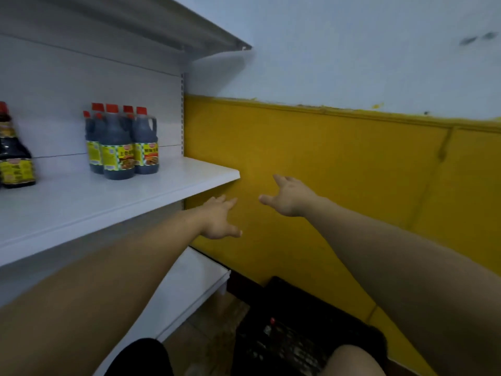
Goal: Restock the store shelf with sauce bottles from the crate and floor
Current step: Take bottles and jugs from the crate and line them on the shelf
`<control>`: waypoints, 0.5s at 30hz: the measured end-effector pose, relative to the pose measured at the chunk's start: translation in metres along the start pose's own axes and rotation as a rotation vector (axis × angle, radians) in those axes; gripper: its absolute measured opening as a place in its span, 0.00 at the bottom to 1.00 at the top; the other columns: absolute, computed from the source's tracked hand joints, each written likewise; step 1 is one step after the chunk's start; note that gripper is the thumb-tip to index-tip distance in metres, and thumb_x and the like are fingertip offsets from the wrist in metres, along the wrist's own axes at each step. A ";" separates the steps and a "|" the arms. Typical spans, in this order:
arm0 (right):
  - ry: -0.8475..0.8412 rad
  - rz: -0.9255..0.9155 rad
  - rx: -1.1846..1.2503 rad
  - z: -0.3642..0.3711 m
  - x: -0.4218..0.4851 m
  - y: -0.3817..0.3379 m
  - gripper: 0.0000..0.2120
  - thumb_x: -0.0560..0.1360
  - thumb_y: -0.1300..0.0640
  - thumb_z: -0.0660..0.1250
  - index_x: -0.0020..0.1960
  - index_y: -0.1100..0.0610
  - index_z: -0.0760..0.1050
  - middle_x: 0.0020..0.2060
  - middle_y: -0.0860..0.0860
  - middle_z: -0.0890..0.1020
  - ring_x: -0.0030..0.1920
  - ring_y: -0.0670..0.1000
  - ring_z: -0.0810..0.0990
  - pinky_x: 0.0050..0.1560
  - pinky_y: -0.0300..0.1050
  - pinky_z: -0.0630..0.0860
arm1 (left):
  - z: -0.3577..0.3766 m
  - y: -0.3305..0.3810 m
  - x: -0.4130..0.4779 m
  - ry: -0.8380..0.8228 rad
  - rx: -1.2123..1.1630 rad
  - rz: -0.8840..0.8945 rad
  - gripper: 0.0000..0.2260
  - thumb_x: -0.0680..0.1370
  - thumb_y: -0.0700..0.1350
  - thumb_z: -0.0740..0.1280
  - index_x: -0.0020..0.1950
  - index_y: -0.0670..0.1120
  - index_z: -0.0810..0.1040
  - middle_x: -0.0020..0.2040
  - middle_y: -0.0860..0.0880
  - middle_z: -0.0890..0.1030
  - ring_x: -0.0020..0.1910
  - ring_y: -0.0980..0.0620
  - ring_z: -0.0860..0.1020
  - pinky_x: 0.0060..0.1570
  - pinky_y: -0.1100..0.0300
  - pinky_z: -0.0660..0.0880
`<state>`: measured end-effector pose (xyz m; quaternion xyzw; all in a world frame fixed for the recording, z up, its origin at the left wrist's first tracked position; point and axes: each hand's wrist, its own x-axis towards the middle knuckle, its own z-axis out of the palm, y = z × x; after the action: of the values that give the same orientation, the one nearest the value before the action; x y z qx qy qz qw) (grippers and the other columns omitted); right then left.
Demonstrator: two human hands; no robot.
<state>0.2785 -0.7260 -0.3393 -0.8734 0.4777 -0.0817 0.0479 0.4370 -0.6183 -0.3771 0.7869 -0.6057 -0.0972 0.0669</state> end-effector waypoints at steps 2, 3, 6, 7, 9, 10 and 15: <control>-0.029 0.080 -0.007 0.009 -0.009 0.022 0.42 0.76 0.31 0.57 0.80 0.50 0.44 0.79 0.53 0.49 0.78 0.58 0.50 0.74 0.61 0.55 | 0.017 0.014 0.014 -0.055 0.004 0.054 0.44 0.74 0.62 0.66 0.78 0.52 0.42 0.79 0.47 0.43 0.78 0.45 0.45 0.75 0.46 0.52; -0.050 0.116 -0.009 0.013 -0.014 0.032 0.42 0.76 0.31 0.57 0.80 0.50 0.44 0.79 0.53 0.49 0.78 0.58 0.50 0.74 0.61 0.55 | 0.026 0.019 0.021 -0.079 -0.002 0.080 0.44 0.74 0.62 0.67 0.78 0.52 0.42 0.79 0.47 0.43 0.78 0.45 0.45 0.75 0.46 0.52; -0.117 0.207 0.001 0.026 -0.027 0.061 0.42 0.75 0.32 0.58 0.80 0.50 0.44 0.79 0.53 0.49 0.78 0.58 0.51 0.75 0.61 0.54 | 0.053 0.032 0.041 -0.160 -0.043 0.149 0.44 0.74 0.61 0.67 0.78 0.52 0.42 0.79 0.47 0.43 0.78 0.45 0.45 0.75 0.46 0.52; -0.134 0.229 0.002 0.032 -0.030 0.070 0.42 0.76 0.32 0.58 0.80 0.50 0.44 0.79 0.53 0.49 0.78 0.58 0.51 0.75 0.60 0.54 | 0.064 0.036 0.048 -0.188 -0.053 0.171 0.44 0.74 0.61 0.67 0.78 0.52 0.42 0.79 0.47 0.43 0.78 0.45 0.46 0.75 0.46 0.52; -0.176 0.275 0.011 0.048 -0.037 0.089 0.42 0.76 0.32 0.58 0.80 0.50 0.43 0.79 0.54 0.49 0.78 0.58 0.51 0.75 0.60 0.55 | 0.088 0.044 0.060 -0.242 -0.081 0.207 0.43 0.74 0.60 0.67 0.79 0.50 0.43 0.79 0.46 0.44 0.78 0.45 0.47 0.75 0.48 0.52; -0.201 0.298 0.019 0.057 -0.039 0.099 0.42 0.76 0.32 0.58 0.80 0.50 0.43 0.79 0.54 0.49 0.78 0.58 0.51 0.74 0.60 0.55 | 0.101 0.048 0.065 -0.274 -0.104 0.214 0.43 0.75 0.59 0.67 0.79 0.49 0.43 0.79 0.45 0.44 0.78 0.45 0.47 0.75 0.49 0.53; -0.292 0.363 0.052 0.117 -0.043 0.148 0.42 0.76 0.32 0.57 0.80 0.51 0.45 0.79 0.55 0.51 0.78 0.59 0.52 0.74 0.60 0.56 | 0.178 0.056 0.095 -0.482 -0.181 0.224 0.42 0.75 0.58 0.68 0.79 0.49 0.45 0.79 0.47 0.46 0.78 0.45 0.48 0.75 0.49 0.54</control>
<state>0.1557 -0.7687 -0.4821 -0.7743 0.6125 0.0429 0.1530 0.3666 -0.7227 -0.5445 0.6601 -0.6761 -0.3274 0.0010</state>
